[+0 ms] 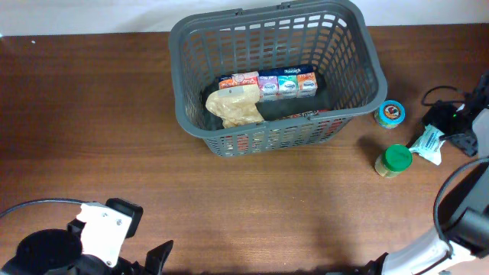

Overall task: Pack container
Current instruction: 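Move the right gripper to the mint-green wet-wipe pack and grasp it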

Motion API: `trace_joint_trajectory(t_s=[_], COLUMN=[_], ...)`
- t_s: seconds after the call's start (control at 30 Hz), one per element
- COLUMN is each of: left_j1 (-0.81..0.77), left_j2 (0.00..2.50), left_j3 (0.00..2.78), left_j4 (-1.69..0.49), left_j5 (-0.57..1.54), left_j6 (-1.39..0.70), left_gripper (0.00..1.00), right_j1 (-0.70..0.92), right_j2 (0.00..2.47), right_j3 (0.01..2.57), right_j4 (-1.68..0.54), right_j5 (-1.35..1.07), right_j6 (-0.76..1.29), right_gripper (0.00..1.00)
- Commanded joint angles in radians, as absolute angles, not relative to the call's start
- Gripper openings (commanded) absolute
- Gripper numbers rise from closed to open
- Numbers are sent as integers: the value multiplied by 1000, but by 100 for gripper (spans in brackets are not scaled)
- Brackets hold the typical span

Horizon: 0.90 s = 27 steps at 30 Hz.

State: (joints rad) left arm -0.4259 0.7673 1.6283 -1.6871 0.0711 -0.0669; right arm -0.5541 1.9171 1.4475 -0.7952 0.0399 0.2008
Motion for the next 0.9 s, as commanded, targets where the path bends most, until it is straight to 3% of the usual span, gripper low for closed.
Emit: trace_joint_trajectory(t_s=[0.0, 0.4, 0.57, 0.63, 0.87], left_j1=[-427, -427, -427, -427, -427], left_j2=[765, 765, 765, 765, 765], left_j3=[1626, 1626, 1626, 1626, 1626], left_j4=[-1687, -1687, -1687, -1687, -1687], left_j5=[63, 63, 63, 63, 63], left_j6=[-47, -47, -47, -47, -47], left_gripper=[99, 99, 99, 99, 99], right_j1=[-557, -557, -557, -557, -557], right_j2=[1987, 2075, 2077, 2078, 2079], right_j3=[1461, 1460, 1460, 1460, 1460], right_j4=[-785, -739, -706, -699, -699], right_j5=[37, 35, 35, 35, 35], right_j6=[179, 151, 127, 127, 127], right_gripper=[93, 87, 65, 49, 29])
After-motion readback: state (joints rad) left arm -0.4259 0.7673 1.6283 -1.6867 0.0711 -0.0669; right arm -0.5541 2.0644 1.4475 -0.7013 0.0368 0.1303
